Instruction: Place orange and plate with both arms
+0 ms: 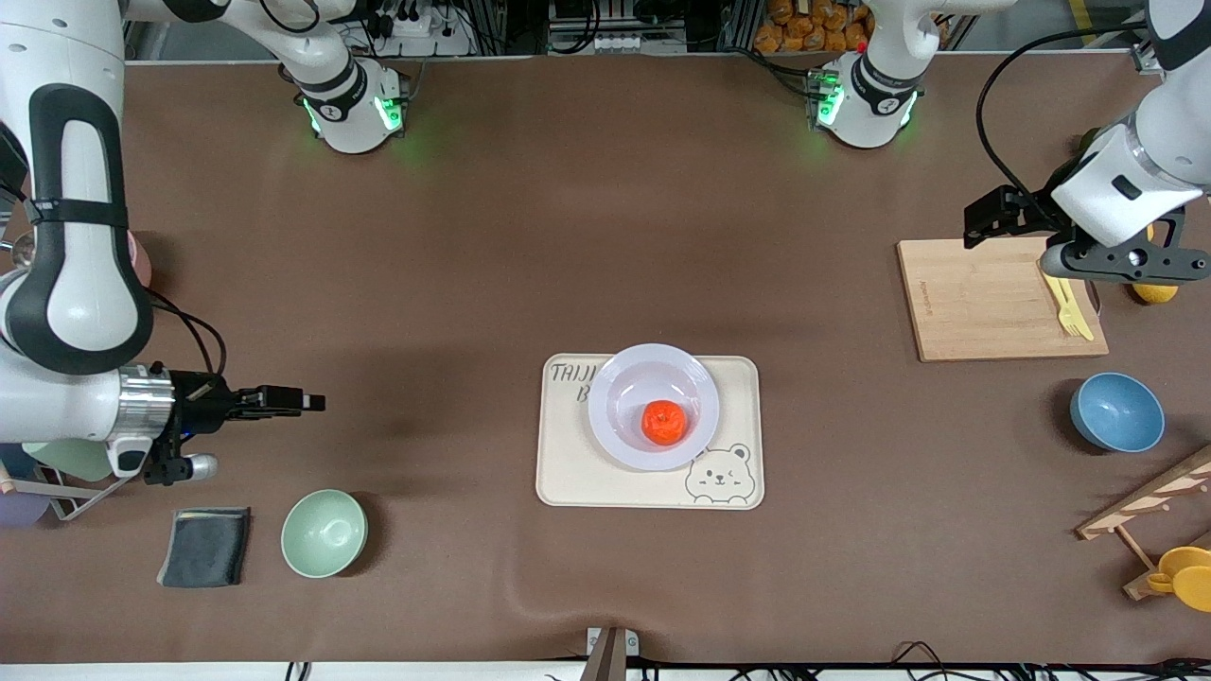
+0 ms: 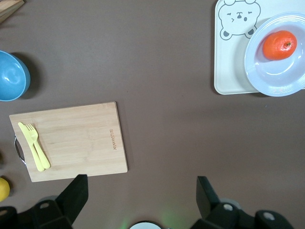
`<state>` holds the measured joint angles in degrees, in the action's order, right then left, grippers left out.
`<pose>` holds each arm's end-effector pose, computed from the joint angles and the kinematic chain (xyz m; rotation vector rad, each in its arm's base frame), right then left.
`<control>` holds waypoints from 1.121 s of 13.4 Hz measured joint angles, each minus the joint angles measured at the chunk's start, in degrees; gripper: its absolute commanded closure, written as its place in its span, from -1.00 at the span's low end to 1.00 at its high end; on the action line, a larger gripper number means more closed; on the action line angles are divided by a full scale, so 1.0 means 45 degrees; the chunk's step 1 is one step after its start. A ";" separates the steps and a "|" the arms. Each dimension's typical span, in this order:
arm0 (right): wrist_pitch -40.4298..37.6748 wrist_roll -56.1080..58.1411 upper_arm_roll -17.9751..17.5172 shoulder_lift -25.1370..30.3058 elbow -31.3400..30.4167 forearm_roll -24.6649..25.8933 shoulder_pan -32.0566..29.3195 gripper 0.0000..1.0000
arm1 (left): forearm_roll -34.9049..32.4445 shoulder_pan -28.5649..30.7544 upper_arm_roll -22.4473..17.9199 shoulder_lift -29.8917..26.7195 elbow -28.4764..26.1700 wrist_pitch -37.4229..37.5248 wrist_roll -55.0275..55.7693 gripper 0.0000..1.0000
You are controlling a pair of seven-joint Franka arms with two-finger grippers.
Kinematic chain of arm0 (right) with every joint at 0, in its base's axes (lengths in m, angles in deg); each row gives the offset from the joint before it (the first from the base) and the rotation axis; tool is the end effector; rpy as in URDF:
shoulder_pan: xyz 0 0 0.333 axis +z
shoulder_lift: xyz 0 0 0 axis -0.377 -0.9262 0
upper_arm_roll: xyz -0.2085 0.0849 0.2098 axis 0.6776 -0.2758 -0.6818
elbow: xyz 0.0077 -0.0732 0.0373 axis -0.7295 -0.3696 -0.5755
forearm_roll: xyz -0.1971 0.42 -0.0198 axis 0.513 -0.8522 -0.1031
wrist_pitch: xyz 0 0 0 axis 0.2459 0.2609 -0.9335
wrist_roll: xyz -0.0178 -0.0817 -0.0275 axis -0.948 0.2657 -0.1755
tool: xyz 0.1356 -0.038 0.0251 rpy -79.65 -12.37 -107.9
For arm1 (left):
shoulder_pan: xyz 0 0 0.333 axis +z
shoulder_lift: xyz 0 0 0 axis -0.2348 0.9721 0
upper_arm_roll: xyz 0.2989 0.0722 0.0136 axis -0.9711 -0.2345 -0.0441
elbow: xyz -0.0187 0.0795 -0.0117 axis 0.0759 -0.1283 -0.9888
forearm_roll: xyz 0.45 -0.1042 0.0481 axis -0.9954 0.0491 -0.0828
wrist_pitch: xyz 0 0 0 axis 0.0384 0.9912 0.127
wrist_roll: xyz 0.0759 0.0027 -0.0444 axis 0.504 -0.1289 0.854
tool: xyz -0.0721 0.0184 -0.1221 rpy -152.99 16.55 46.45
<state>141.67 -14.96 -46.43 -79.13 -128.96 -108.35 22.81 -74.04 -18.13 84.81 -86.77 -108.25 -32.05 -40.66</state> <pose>0.7446 0.0217 0.3129 -2.5727 -0.0808 0.2292 0.6137 -0.0851 0.5517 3.1157 -0.1513 -0.1594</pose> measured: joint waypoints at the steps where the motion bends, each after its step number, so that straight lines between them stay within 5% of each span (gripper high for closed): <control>1: -0.0410 0.0001 0.0017 0.0011 0.0271 0.0588 -0.0045 -0.44 | 0.0000 -0.0006 0.0000 0.0005 0.0000 0.0000 0.0000 -1.00; 8: -0.3161 -0.0458 -0.0382 0.2027 0.1919 0.4653 -0.0082 -1.00 | 0.0000 -0.0012 0.0002 0.0022 0.0009 -0.0081 0.0010 -1.00; 15: -0.3287 -0.0483 -0.0703 0.4884 0.0085 0.6163 -0.0873 -1.00 | 0.0000 0.0014 -0.0009 0.0014 0.0038 -0.0346 0.0014 -1.00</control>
<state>126.88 -17.13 -49.59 -57.16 -128.58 -80.62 18.87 -74.04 -18.07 84.77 -86.71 -108.08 -33.61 -40.60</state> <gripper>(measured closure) 0.000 0.000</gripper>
